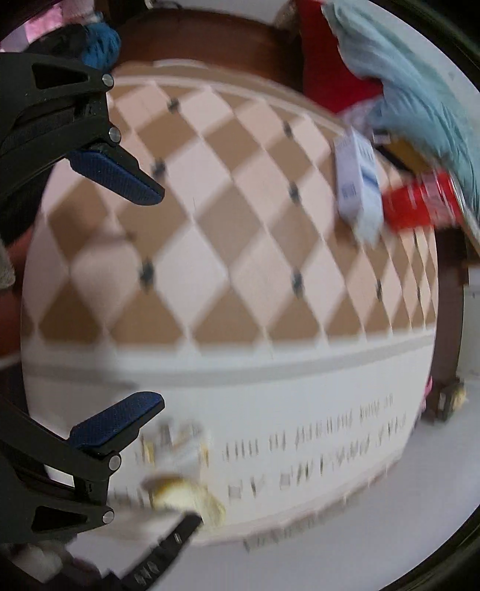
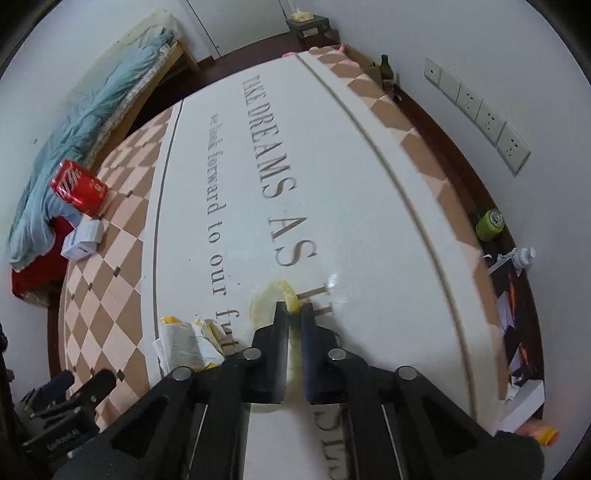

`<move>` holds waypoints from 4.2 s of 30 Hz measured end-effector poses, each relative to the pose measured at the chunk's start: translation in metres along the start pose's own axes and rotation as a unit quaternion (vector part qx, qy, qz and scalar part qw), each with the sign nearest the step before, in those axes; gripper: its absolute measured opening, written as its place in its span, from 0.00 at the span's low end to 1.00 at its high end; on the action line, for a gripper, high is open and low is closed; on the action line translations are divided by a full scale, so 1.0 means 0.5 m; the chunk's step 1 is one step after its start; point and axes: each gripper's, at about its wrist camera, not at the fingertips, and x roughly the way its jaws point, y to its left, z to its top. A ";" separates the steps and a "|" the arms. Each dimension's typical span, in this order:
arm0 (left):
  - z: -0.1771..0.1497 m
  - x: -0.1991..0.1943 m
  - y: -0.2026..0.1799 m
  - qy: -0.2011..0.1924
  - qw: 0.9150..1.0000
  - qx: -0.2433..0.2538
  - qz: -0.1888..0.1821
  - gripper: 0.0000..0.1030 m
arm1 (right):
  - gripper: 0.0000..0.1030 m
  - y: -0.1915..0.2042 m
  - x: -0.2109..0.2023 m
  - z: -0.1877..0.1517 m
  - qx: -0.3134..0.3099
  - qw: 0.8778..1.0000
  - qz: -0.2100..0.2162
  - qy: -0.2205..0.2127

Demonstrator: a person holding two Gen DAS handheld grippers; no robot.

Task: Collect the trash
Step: 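Grasp the crumpled white paper with the left tool while the right tool grasps the yellow peel, then carry the paper and peel over the white bin and open both tools, then grasp the red cola can with the right tool while the left tool grasps the blue-labelled white box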

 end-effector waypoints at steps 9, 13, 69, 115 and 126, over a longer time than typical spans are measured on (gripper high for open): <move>0.031 0.074 -0.138 0.040 0.997 0.044 -0.054 0.76 | 0.06 -0.098 -0.051 0.008 0.037 0.999 -0.006 -0.007; 0.029 0.076 -0.153 0.013 0.998 0.050 -0.031 0.43 | 0.06 -0.116 -0.069 0.005 0.038 0.999 -0.016 -0.009; -0.126 -0.050 1.011 -0.015 0.956 -0.292 0.017 1.00 | 0.09 1.091 0.285 -0.355 -0.339 0.918 0.095 0.185; 0.176 -0.020 0.612 -0.033 0.961 -0.240 0.135 1.00 | 1.00 0.765 0.105 0.178 -0.277 0.960 0.004 -0.043; 0.235 0.096 0.595 0.018 0.954 -0.238 0.180 1.00 | 1.00 0.801 0.250 0.249 -0.263 0.964 0.028 -0.019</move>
